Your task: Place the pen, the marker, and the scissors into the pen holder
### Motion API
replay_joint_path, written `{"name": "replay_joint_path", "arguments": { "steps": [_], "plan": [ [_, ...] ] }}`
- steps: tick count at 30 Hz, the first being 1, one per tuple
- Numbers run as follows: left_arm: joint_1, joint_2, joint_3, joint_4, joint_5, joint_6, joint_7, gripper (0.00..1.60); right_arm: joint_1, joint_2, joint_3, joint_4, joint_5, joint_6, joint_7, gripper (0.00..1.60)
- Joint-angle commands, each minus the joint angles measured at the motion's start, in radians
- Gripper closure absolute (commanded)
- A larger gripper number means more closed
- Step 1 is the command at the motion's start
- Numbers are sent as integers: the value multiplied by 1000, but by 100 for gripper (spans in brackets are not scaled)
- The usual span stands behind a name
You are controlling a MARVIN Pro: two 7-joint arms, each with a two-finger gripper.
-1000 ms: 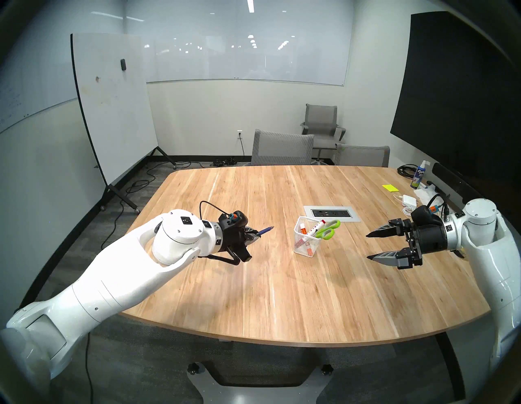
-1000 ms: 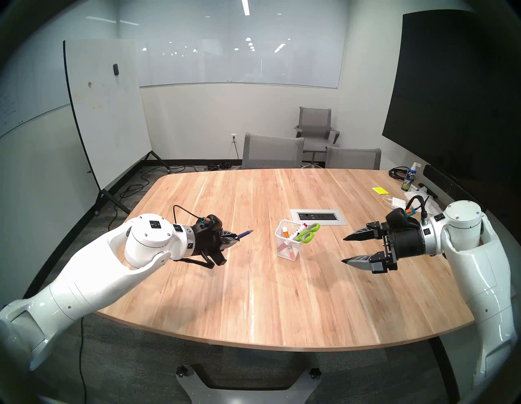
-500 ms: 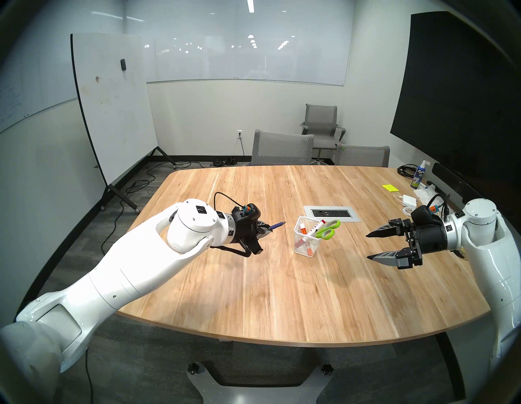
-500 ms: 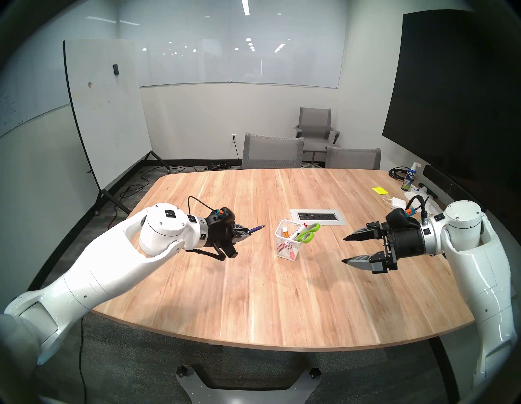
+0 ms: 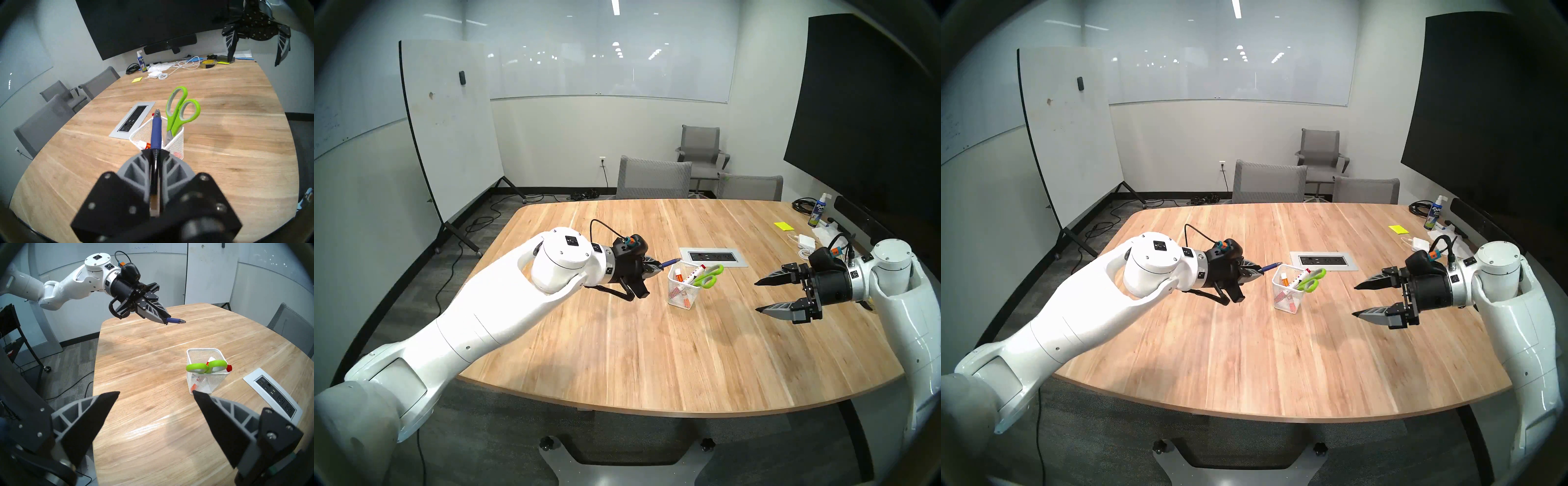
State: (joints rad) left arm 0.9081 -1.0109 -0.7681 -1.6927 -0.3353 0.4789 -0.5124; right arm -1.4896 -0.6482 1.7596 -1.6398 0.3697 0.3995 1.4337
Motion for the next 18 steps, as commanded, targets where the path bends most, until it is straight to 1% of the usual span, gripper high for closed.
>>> {"name": "replay_joint_path", "arguments": {
  "steps": [1,4,7,8,10,14,18],
  "plan": [
    [-15,-19,-8,-25,-5,-47,-16,160,7,3,9,-7,6,2,3,0],
    [-9,-15,-8,-28,-4,-64,-24,160,7,3,9,-7,6,2,3,0],
    [4,-9,-12,-38,-4,-101,-34,160,7,3,10,-9,7,3,2,0],
    [4,-9,-12,-38,-4,-101,-34,160,7,3,10,-9,7,3,2,0],
    [15,-4,-19,-44,-10,-123,-35,160,6,0,13,-19,10,2,3,0],
    [29,-9,-30,-50,-26,-125,-28,160,10,-1,14,-27,13,7,3,0],
    [66,-20,-56,-59,-61,-138,-8,160,19,-5,14,-37,15,5,-1,0]
  ]
}}
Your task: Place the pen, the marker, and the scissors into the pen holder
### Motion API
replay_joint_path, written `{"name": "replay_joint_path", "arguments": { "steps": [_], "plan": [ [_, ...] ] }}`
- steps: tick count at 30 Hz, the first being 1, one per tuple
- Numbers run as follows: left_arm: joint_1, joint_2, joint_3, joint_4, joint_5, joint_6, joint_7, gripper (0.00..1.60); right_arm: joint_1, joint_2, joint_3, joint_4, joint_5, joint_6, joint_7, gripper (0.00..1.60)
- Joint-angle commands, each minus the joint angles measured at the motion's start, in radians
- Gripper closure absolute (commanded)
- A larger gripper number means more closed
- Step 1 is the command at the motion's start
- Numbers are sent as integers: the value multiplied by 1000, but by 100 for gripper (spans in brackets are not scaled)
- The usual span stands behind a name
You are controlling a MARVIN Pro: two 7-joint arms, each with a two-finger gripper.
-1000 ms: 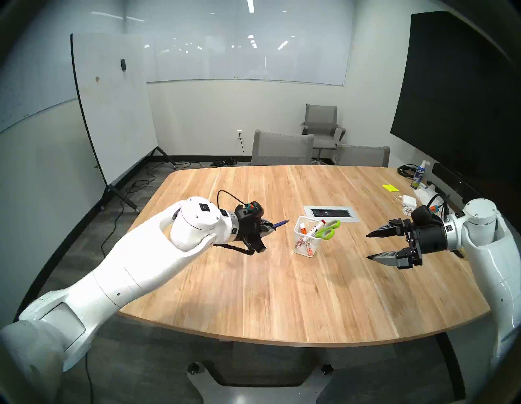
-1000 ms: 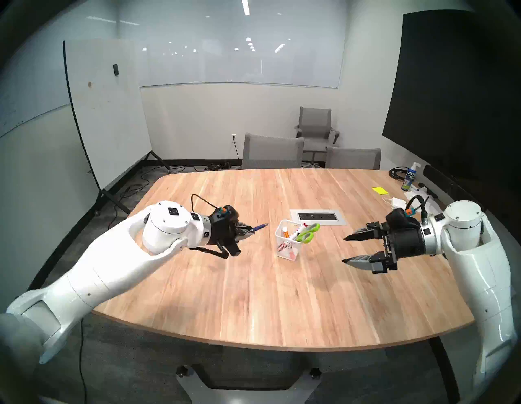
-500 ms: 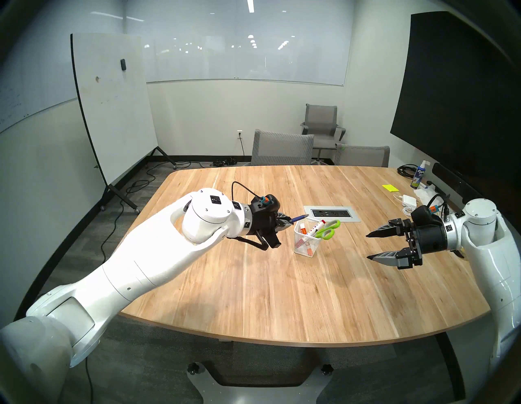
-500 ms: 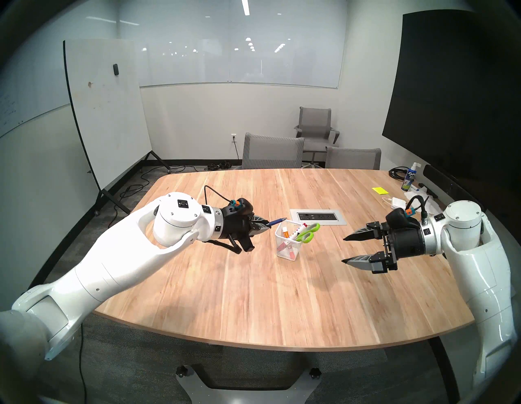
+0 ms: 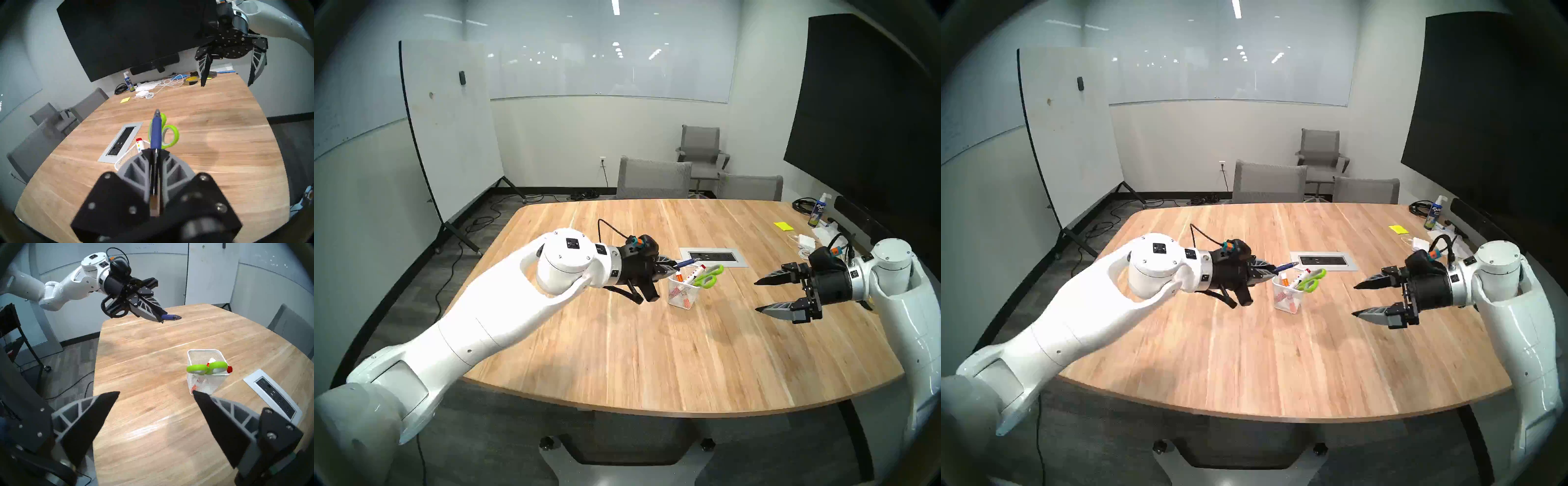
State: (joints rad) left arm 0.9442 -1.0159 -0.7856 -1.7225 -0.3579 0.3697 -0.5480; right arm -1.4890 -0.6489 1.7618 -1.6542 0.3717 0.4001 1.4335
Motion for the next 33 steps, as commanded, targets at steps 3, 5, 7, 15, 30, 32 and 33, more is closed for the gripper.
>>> {"name": "replay_joint_path", "arguments": {
  "steps": [3,5,7,15,30,32,33],
  "plan": [
    [42,-17,-48,-35,-53,-36,36,160,25,-6,10,-29,14,7,-4,0],
    [50,-17,-53,-35,-60,-43,40,160,29,-8,9,-35,15,9,-5,0],
    [55,-19,-56,-32,-66,-50,40,160,30,-9,10,-38,16,9,-5,0],
    [68,-29,-54,-25,-84,-94,29,160,29,-20,11,-73,11,14,-19,109],
    [29,-84,-23,0,-81,-40,36,160,50,-48,0,-91,4,34,-48,160],
    [27,-88,-23,-1,-81,-35,39,160,51,-52,-2,-94,2,36,-52,160],
    [28,-91,-25,-2,-83,-33,42,160,52,-54,-2,-96,1,37,-56,160]
  ]
}}
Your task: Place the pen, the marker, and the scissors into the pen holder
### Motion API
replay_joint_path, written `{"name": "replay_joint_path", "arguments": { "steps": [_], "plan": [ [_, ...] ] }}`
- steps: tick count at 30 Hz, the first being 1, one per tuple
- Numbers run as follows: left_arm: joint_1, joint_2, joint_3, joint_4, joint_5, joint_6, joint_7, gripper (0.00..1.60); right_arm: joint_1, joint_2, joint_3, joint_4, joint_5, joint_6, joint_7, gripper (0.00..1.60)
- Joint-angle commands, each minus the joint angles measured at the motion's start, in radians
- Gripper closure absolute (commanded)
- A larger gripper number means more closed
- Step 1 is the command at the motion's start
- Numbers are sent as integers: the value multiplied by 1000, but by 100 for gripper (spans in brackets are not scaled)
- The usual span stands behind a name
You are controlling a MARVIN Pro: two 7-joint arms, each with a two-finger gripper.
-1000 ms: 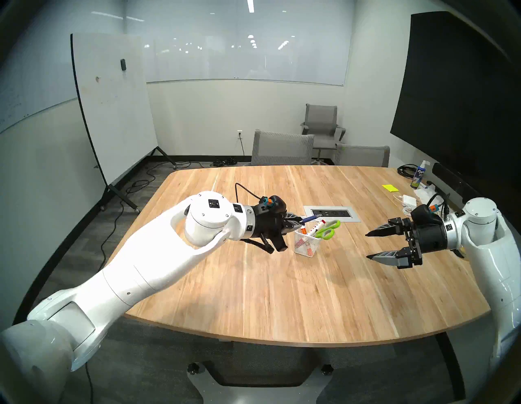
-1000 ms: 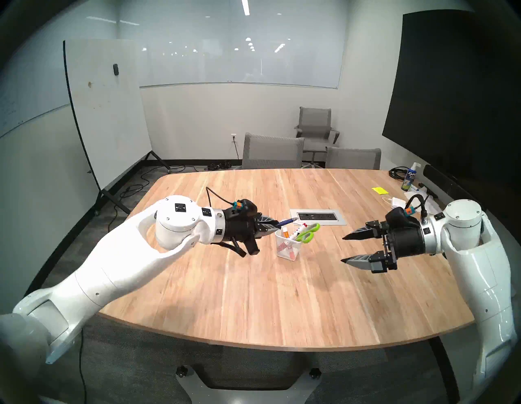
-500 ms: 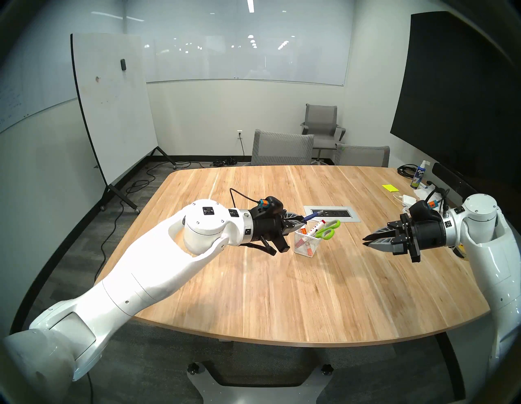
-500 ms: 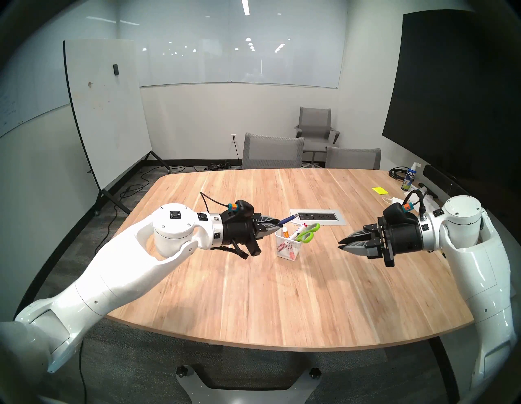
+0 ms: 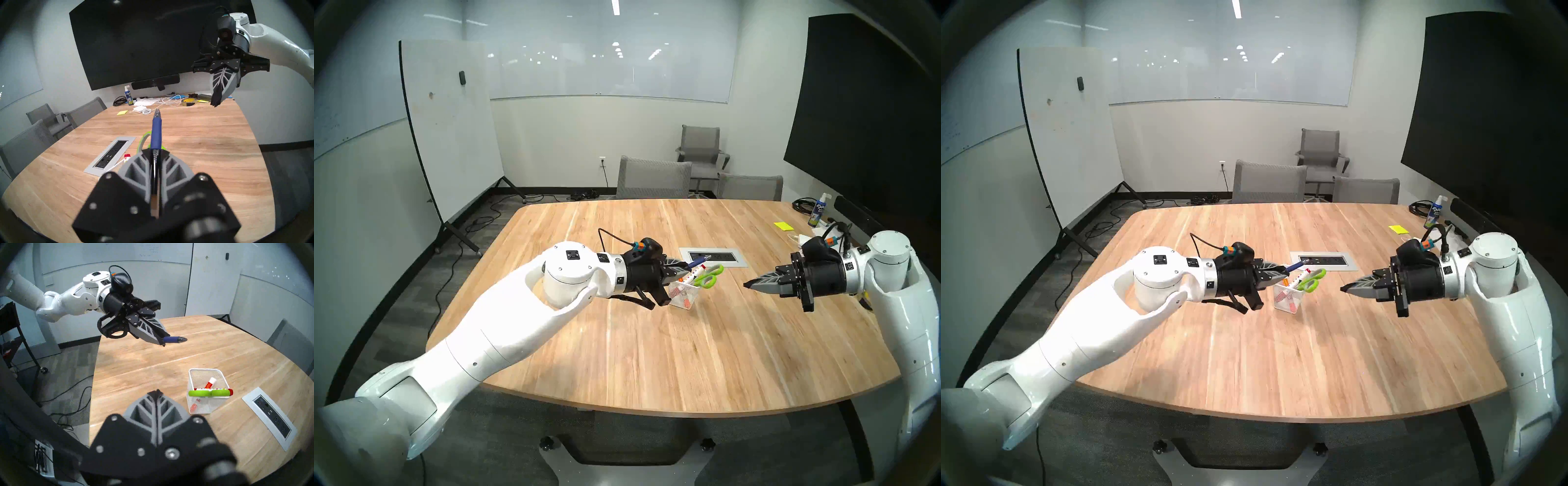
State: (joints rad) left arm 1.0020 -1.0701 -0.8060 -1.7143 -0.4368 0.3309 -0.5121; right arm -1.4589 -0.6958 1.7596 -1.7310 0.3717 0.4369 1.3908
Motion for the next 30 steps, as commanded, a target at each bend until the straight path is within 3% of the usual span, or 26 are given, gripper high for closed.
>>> {"name": "replay_joint_path", "arguments": {
  "steps": [1,30],
  "plan": [
    [-31,-38,-5,-10,-5,7,7,160,22,-9,-2,-21,0,2,-16,160],
    [-50,-89,0,-19,-25,23,5,160,28,-59,-2,-58,-18,66,-114,160]
  ]
}}
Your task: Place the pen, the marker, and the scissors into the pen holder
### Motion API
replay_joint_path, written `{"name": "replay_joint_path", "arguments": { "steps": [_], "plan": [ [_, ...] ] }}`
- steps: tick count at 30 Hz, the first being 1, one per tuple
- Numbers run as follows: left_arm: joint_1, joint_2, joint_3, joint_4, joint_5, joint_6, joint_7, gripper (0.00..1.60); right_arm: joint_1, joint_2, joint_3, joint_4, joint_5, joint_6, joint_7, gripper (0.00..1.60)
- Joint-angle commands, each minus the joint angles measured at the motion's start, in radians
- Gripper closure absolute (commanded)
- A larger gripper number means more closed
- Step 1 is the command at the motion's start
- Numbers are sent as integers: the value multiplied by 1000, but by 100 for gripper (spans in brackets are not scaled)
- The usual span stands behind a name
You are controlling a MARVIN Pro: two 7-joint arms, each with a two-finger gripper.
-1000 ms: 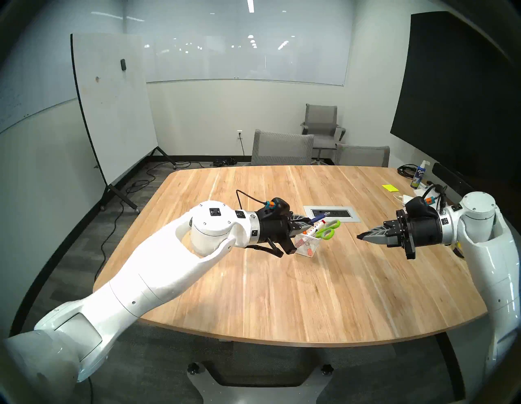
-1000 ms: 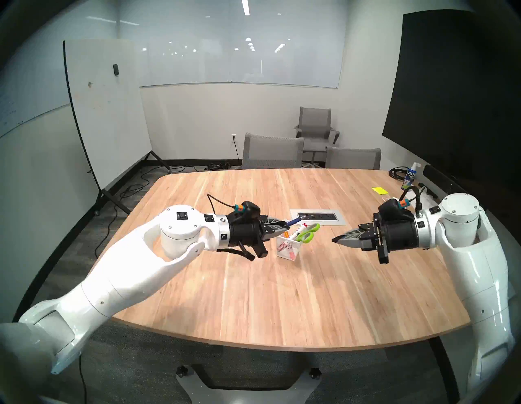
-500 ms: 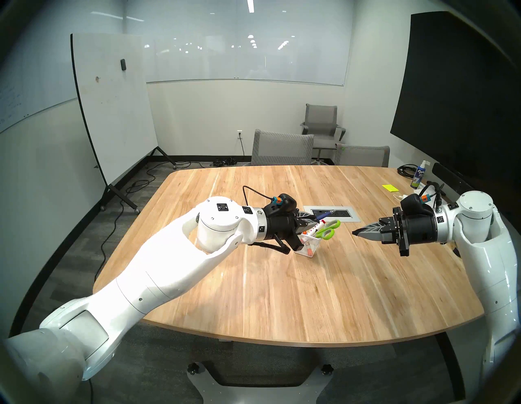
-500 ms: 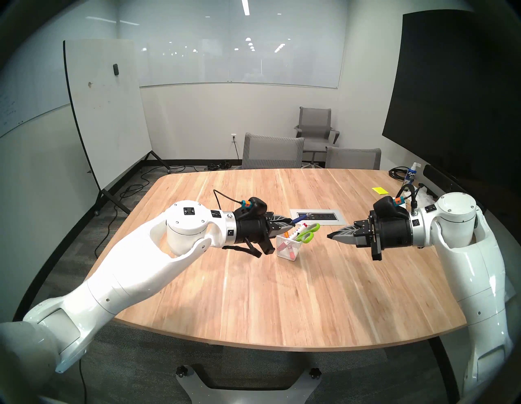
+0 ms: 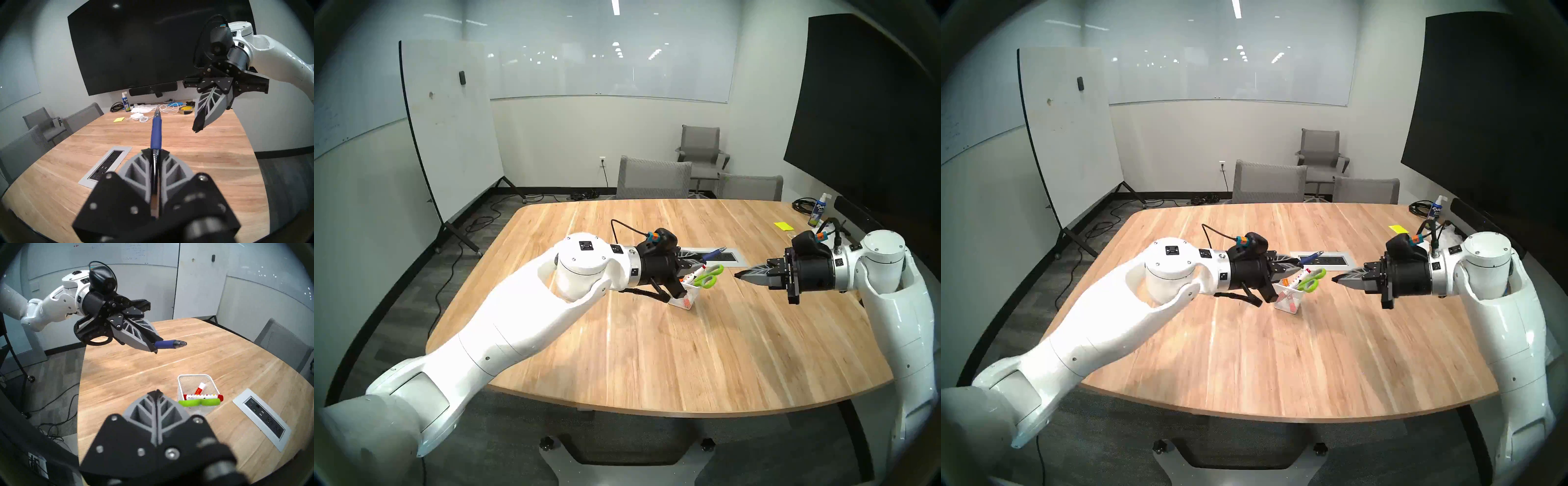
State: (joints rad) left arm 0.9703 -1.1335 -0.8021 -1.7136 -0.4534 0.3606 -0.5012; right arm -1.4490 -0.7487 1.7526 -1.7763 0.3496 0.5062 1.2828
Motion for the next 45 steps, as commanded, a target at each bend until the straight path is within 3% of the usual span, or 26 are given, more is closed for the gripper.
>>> {"name": "replay_joint_path", "arguments": {
  "steps": [1,45],
  "plan": [
    [-18,-26,-2,-19,-10,-8,-9,160,21,-8,5,-12,5,-3,-8,160],
    [-9,-2,37,-68,12,-10,-36,160,105,-14,-41,38,-2,-11,-34,160]
  ]
}}
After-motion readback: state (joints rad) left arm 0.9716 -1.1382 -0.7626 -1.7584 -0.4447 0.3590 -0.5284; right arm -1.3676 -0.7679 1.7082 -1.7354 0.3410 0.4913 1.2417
